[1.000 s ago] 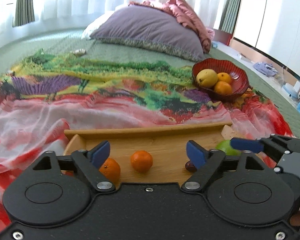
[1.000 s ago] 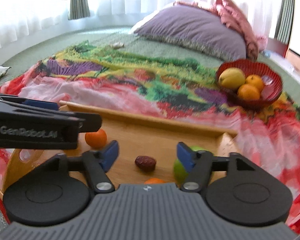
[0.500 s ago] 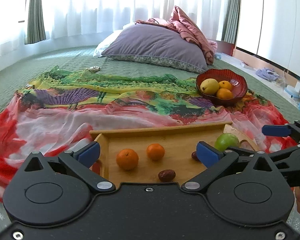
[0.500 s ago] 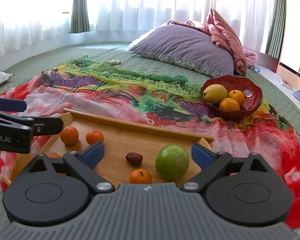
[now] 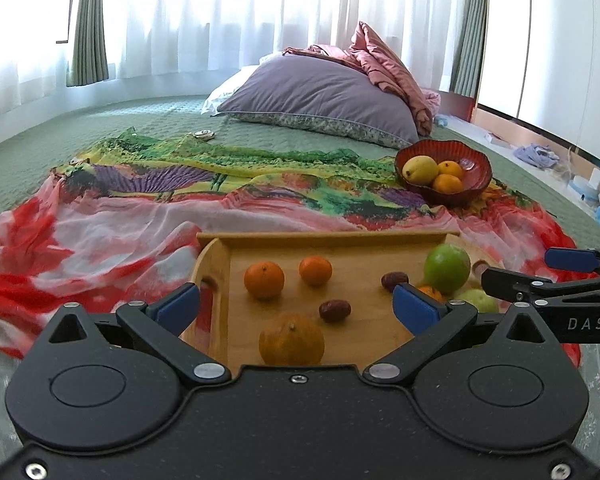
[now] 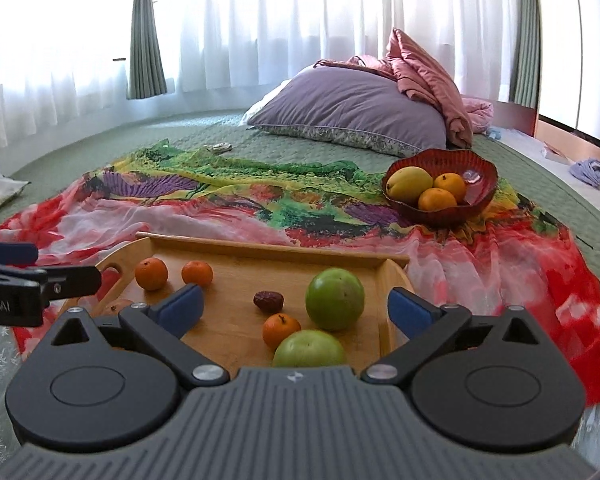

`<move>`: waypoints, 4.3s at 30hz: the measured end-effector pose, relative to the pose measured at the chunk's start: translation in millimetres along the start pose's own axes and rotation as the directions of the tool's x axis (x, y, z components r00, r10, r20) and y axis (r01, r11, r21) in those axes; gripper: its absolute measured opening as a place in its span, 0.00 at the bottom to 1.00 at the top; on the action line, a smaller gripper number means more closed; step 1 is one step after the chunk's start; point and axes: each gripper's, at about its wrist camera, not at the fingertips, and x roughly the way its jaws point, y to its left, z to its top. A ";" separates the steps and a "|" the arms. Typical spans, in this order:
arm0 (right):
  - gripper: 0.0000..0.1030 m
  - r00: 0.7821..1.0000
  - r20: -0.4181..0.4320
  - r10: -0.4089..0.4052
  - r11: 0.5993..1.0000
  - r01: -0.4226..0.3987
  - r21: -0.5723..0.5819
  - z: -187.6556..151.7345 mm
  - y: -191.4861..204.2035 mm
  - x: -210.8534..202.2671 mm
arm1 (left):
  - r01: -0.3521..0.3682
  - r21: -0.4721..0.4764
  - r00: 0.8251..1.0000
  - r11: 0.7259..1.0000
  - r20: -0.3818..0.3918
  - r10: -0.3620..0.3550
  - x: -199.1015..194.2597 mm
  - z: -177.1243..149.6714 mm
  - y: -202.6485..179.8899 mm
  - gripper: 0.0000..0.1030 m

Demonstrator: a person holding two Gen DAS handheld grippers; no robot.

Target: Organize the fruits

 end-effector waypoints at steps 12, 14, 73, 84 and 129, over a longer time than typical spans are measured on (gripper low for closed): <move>1.00 0.996 0.071 -0.048 0.999 0.049 -0.010 -43.7 11.3 -30.1 | -0.033 0.009 0.999 0.999 0.010 0.033 -12.1 -50.5 -10.5 1.00; 1.00 0.996 0.077 -0.053 0.999 0.054 -0.011 -52.0 13.4 -33.6 | -0.037 0.007 0.999 0.999 0.004 0.037 -12.2 -58.5 -11.8 1.00; 1.00 0.996 -0.018 -0.093 0.996 0.093 -0.002 -138.1 25.4 -10.4 | -0.099 0.021 0.991 0.995 -0.084 0.101 19.5 -125.3 -8.5 1.00; 1.00 0.996 -0.017 -0.093 0.996 0.093 -0.002 -138.3 25.7 -10.9 | -0.101 0.021 0.991 0.995 -0.085 0.102 19.3 -125.7 -9.2 1.00; 1.00 0.996 -0.016 -0.093 0.996 0.093 -0.002 -138.8 25.4 -11.1 | -0.103 0.025 0.991 0.994 -0.082 0.105 19.1 -126.8 -10.2 1.00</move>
